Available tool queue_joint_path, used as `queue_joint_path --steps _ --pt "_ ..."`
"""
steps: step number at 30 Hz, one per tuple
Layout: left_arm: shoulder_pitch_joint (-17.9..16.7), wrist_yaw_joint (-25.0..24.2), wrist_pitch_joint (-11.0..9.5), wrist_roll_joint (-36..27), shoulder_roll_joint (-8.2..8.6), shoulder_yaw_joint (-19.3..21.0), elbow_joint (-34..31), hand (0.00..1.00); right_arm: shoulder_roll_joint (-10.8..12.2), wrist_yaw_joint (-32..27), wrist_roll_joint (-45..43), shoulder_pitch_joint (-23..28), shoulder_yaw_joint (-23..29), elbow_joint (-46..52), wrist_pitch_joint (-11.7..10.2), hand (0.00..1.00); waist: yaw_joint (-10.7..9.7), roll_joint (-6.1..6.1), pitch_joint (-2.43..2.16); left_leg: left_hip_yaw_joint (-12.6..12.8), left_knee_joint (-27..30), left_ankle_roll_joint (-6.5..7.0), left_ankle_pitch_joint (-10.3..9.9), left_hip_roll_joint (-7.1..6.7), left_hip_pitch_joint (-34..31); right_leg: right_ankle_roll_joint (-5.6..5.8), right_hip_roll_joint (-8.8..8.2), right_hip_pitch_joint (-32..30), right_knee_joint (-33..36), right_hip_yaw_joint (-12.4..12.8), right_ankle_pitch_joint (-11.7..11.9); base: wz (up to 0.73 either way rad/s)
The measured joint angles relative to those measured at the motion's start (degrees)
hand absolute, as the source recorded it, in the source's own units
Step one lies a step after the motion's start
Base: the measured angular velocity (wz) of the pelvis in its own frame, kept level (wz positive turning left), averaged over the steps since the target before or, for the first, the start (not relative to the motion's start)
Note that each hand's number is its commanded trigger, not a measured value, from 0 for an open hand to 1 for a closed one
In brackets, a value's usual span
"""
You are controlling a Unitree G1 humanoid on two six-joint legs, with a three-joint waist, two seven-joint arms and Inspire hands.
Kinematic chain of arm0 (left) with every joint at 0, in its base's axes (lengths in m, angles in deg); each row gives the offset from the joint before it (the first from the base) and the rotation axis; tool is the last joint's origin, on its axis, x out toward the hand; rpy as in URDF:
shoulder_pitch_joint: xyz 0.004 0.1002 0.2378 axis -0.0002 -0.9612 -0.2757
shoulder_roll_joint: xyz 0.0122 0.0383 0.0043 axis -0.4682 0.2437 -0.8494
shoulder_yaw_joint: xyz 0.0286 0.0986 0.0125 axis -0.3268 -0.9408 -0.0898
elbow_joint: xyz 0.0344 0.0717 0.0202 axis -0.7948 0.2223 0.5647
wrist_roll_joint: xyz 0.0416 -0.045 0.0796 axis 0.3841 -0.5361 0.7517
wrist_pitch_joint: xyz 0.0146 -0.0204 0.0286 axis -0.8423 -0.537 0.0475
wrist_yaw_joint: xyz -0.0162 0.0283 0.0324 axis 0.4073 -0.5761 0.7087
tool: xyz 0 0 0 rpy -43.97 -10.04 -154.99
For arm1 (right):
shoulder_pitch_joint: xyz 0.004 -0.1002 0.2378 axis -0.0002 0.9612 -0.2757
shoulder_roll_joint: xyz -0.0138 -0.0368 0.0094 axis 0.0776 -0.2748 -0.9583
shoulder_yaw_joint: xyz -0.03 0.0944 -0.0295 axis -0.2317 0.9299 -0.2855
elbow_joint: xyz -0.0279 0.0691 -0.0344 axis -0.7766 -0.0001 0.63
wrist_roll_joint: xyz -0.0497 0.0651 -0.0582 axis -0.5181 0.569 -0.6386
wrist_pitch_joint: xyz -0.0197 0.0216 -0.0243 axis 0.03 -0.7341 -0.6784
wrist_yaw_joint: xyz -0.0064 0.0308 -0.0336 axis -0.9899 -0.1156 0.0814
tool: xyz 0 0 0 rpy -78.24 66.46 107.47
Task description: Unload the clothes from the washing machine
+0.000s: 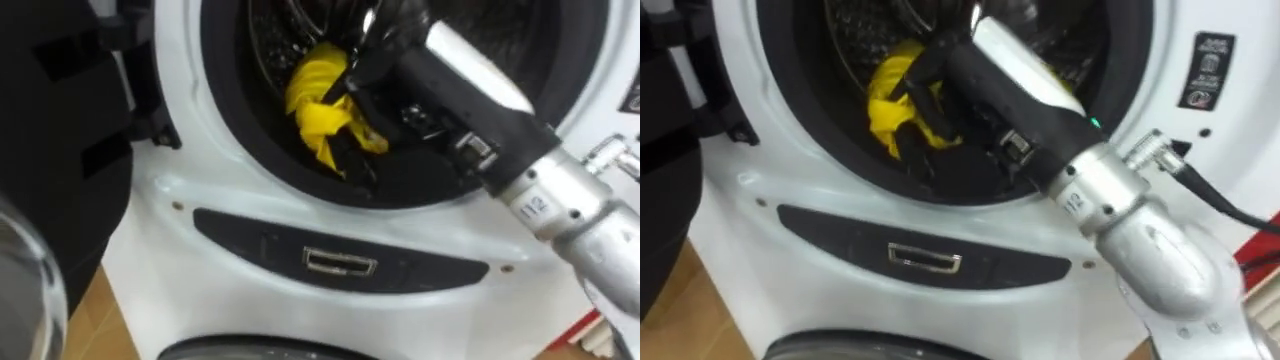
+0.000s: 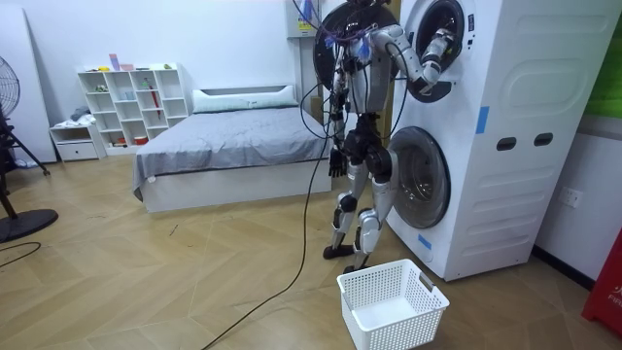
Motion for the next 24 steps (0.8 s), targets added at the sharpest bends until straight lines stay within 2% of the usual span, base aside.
queue_joint_path --steps 6,9,14,19,24 --pt "-0.86 -1.01 -1.69 -0.03 -0.01 0.21 -0.07 0.00 -0.02 -0.17 2.64 0.21 1.63 0.00 -3.77 1.00 -0.69 0.43 0.00 0.93 0.04 -0.05 -0.06 0.29 0.31 -0.10 0.35 -0.06 0.07 0.96 0.07 -0.07" --pt "-0.99 -1.70 -2.71 -0.16 0.12 0.23 0.05 0.00 -0.03 -0.57 7.38 2.28 3.20 0.00 -5.56 1.00 -0.56 0.45 -0.03 1.03 0.11 -0.05 -0.06 0.25 0.34 -0.10 0.52 0.00 -0.02 2.16 0.07 -0.01" --pt "-1.47 -1.75 -3.35 -0.08 0.62 1.86 0.36 0.00 -0.06 -0.58 15.01 4.58 5.15 0.06 -6.80 1.00 -0.68 0.51 -0.05 1.00 0.16 -0.05 -0.06 0.19 0.29 -0.10 0.43 0.03 -0.10 2.14 0.07 -0.01" --pt "-1.82 -1.80 -3.42 -0.05 0.38 2.58 1.11 0.00 -0.26 -0.55 24.21 4.96 6.56 0.02 -6.81 1.00 -1.58 0.80 -0.06 1.05 0.20 -0.05 -0.06 0.19 0.24 -0.10 0.38 0.02 -0.13 2.05 0.07 0.01" --pt "-2.62 -1.82 -4.28 -0.02 0.24 3.26 0.83 0.00 -0.63 -0.31 32.42 8.70 8.80 0.25 -8.10 1.00 -1.84 0.99 -0.30 1.38 0.24 -0.05 -0.06 0.19 0.35 -0.08 0.30 0.05 -0.05 2.13 0.06 0.00"
